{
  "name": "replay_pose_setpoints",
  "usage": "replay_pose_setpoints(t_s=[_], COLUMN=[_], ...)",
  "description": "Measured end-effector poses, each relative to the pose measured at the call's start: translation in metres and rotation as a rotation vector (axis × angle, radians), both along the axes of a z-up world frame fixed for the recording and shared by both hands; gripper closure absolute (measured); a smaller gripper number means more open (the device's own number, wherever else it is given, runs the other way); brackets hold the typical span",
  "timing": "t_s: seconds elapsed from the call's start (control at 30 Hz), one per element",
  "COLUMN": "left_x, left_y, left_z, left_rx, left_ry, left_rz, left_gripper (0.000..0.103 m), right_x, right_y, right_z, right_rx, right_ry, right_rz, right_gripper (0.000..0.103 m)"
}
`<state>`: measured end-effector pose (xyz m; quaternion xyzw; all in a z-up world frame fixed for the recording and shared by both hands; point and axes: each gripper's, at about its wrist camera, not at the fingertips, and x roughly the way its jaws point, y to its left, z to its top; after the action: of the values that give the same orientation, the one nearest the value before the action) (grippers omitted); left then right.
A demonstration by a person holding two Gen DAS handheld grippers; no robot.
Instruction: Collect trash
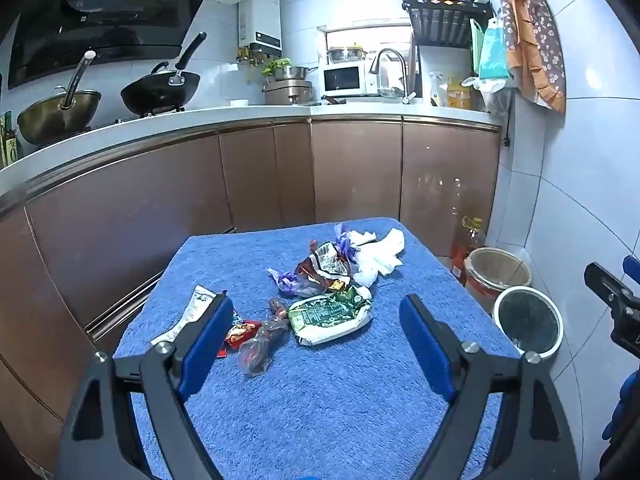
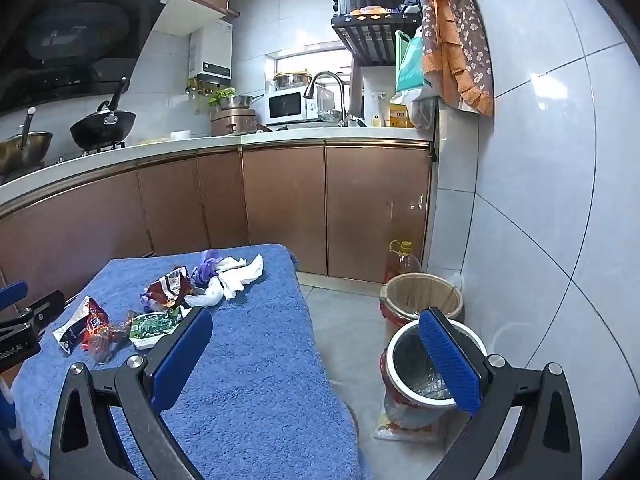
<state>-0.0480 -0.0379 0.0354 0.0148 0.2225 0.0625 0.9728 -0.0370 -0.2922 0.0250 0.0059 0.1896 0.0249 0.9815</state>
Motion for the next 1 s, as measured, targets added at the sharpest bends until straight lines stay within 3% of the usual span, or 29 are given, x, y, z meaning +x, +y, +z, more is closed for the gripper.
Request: replay_pose_setpoints(t_s=[1.0], left_x=[-0.018], left_y=[-0.005], left_z=[0.013], left_rx=[0.006], left_ry=[-0.062], left_rz=[-0.001], left_gripper=[0.019], right_x=[-0.017], right_y=[-0.004], right_z=[0.012], right_rx=[0.004], right_ry=[-0.072], right_rz=[-0.019], right_gripper=[0.0])
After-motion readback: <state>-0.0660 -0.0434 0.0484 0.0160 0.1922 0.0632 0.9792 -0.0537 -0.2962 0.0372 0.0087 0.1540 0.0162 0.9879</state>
